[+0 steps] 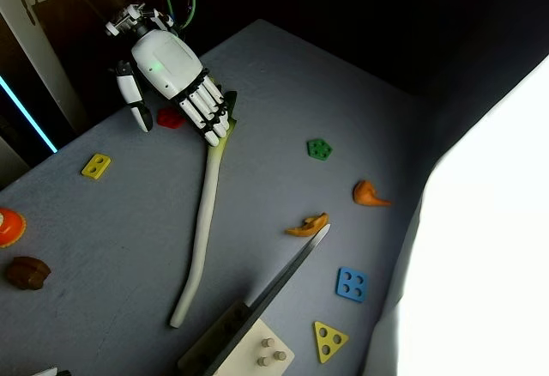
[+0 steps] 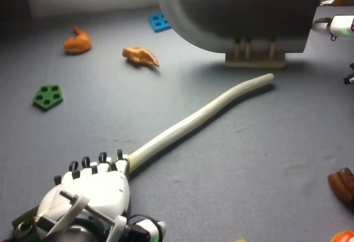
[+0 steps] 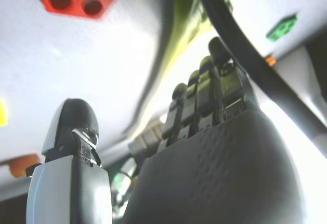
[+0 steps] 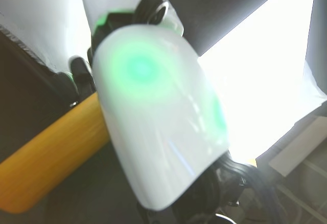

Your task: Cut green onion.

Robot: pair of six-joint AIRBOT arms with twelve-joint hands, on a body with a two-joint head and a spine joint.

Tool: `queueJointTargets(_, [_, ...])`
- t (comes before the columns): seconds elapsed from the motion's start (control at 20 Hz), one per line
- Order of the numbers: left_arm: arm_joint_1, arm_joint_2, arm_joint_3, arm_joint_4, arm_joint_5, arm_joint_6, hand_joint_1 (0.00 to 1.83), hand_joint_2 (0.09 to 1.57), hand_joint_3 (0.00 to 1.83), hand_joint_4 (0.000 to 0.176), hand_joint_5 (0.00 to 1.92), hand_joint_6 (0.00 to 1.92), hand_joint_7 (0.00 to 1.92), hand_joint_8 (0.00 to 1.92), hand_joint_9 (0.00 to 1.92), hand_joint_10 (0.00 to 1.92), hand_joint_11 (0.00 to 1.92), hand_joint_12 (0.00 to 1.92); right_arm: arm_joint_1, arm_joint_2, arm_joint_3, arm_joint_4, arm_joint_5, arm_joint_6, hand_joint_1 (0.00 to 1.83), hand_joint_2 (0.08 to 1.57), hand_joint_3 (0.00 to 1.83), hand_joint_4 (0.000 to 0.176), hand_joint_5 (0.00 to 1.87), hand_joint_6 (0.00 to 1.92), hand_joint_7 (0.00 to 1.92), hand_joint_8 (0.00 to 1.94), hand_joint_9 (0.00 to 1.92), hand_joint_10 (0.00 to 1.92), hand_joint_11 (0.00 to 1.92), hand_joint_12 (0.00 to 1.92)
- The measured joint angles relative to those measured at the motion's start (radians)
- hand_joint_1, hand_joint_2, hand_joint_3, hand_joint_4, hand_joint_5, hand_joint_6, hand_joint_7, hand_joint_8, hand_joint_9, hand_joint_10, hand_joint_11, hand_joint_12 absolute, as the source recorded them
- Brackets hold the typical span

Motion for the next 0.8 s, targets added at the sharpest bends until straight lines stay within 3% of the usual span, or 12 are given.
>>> queueJointTargets(0.1, [0.005,0.0,-0.001,0.006,0.001,-0.001,0.56,1.19,0.0,0.029,0.0,0.0,0.01,0.0,0.02,0.01,0.0,0.34,0.0,0.0,0.0,0.0,0.001,0.0,0.94,0.97,0.0,0.0,0.2,1.23,0.21,1.1,0.05,1.31,0.0,1.48])
queueJointTargets(0.15, [0.008,0.0,-0.001,0.005,0.001,-0.001,0.52,1.21,0.01,0.023,0.01,0.0,0.01,0.0,0.02,0.01,0.0,0.35,0.0,-0.001,0.0,0.0,0.002,0.0,0.97,1.07,0.11,0.108,0.72,1.23,0.56,1.36,0.38,1.54,0.14,1.83])
queueJointTargets(0.2, [0.01,0.0,-0.001,0.006,0.0,-0.001,0.51,1.21,0.01,0.022,0.01,0.0,0.02,0.01,0.02,0.01,0.0,0.35,0.0,-0.001,0.0,0.0,0.005,0.0,0.98,1.12,0.07,0.144,0.84,1.21,0.62,1.44,0.45,1.61,0.17,1.9])
queueJointTargets(0.25, [0.011,0.0,0.0,0.005,0.0,-0.001,0.48,1.22,0.01,0.026,0.0,0.0,0.0,0.0,0.0,0.0,0.0,0.28,0.0,-0.001,0.0,0.0,0.007,0.0,0.95,1.05,0.02,0.0,0.67,1.56,0.63,1.63,0.48,1.77,0.29,1.92])
queueJointTargets(0.35, [0.01,0.0,0.0,0.007,0.001,-0.001,0.48,1.22,0.01,0.028,0.0,0.0,0.0,0.0,0.0,0.0,0.0,0.26,0.0,-0.003,0.0,0.0,0.007,0.0,0.95,1.03,0.0,0.0,0.59,1.72,0.62,1.7,0.48,1.83,0.33,1.92])
queueJointTargets(0.45, [0.01,-0.007,0.007,0.008,0.0,-0.001,0.48,1.22,0.01,0.028,0.0,0.0,0.0,0.0,0.0,0.0,0.0,0.25,0.0,-0.003,0.0,0.0,0.007,0.0,0.95,1.03,0.0,0.0,0.59,1.72,0.62,1.71,0.48,1.83,0.33,1.92])
queueJointTargets(0.5, [0.01,-0.009,0.011,0.008,0.0,-0.001,0.5,1.21,0.0,0.027,0.0,0.0,0.0,0.0,0.0,0.0,0.0,0.25,0.0,-0.004,0.0,-0.001,0.008,0.0,0.98,1.01,0.0,0.0,0.63,1.84,0.64,1.85,0.54,1.9,0.42,1.92])
queueJointTargets(0.6, [0.007,-0.013,0.017,0.011,0.002,-0.001,0.52,1.21,0.0,0.029,0.0,0.0,0.02,0.0,0.0,0.0,0.0,0.25,0.0,-0.004,0.002,-0.002,0.008,0.0,1.19,1.01,0.0,0.0,0.96,1.92,1.17,1.94,1.21,1.92,1.24,1.92])
queueJointTargets(0.65, [0.005,-0.02,0.02,0.012,0.007,0.0,0.53,1.21,0.0,0.032,0.0,0.0,0.03,0.0,0.01,0.0,0.0,0.27,0.0,-0.004,0.003,-0.002,0.008,0.0,1.25,1.02,0.0,0.0,1.04,1.92,1.31,1.94,1.37,1.92,1.43,1.92])
queueJointTargets(0.7, [0.005,-0.025,0.026,0.013,0.005,-0.001,0.53,1.21,0.0,0.032,0.0,0.0,0.03,0.0,0.01,0.0,0.0,0.27,0.0,-0.004,0.003,-0.001,0.008,0.0,1.27,1.02,0.0,0.0,1.06,1.92,1.34,1.94,1.41,1.92,1.48,1.92])
queueJointTargets(0.75, [0.002,-0.025,0.026,0.012,0.005,-0.001,0.52,1.22,0.0,0.032,0.0,0.0,0.02,0.0,0.0,0.0,0.0,0.25,0.0,-0.005,0.003,-0.002,0.008,0.0,1.37,1.07,0.01,0.068,1.22,1.92,1.47,1.94,1.54,1.92,1.62,1.92])
queueJointTargets(0.8, [0.002,-0.027,0.03,0.014,0.008,-0.001,0.51,1.22,0.0,0.032,0.0,0.0,0.02,0.0,0.0,0.0,0.0,0.28,0.0,-0.005,0.003,-0.001,0.008,0.001,1.44,1.09,0.02,0.154,1.34,1.92,1.56,1.94,1.62,1.92,1.69,1.92])
